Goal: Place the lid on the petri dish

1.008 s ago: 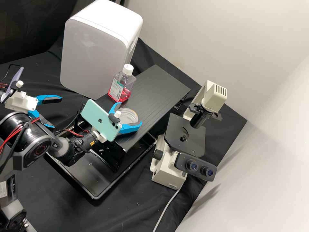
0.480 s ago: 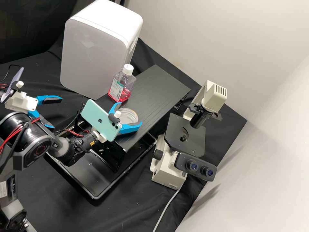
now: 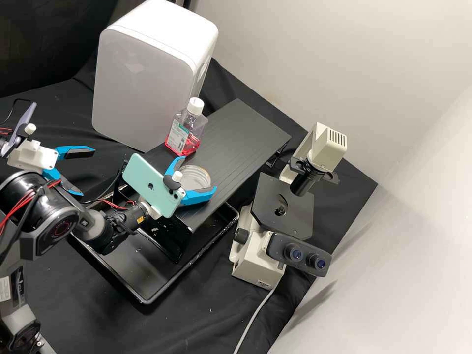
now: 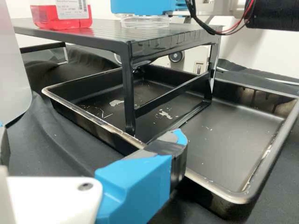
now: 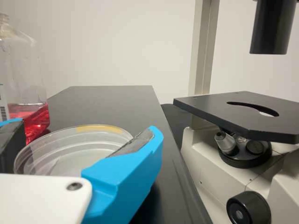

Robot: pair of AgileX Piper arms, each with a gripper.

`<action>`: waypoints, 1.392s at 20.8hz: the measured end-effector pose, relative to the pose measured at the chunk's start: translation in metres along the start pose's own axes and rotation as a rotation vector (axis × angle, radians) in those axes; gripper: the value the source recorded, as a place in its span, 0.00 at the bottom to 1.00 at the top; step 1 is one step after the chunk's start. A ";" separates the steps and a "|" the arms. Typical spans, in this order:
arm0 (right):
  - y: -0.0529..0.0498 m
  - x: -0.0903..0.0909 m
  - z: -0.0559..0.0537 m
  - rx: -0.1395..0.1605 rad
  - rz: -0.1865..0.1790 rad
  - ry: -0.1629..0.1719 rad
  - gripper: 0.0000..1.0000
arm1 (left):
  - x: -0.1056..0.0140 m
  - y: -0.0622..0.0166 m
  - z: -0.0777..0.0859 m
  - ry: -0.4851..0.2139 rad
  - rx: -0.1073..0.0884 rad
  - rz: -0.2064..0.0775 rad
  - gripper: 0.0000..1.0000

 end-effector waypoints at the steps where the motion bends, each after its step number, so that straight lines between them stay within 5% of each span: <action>1: 0.000 0.000 0.000 0.000 0.000 0.000 0.00 | 0.000 0.0000 0.000 0.000 0.000 0.000 1.00; 4: 0.000 0.000 0.000 0.000 -0.001 -0.001 0.00 | 0.000 0.0001 0.000 0.000 0.000 0.001 1.00; 5: -0.001 -0.001 0.001 0.000 -0.003 -0.003 1.00 | 0.000 0.0005 0.000 0.000 0.001 0.002 1.00; 29: -0.007 -0.001 -0.002 -0.019 -0.035 -0.005 1.00 | 0.002 0.0014 0.001 0.002 0.004 0.008 1.00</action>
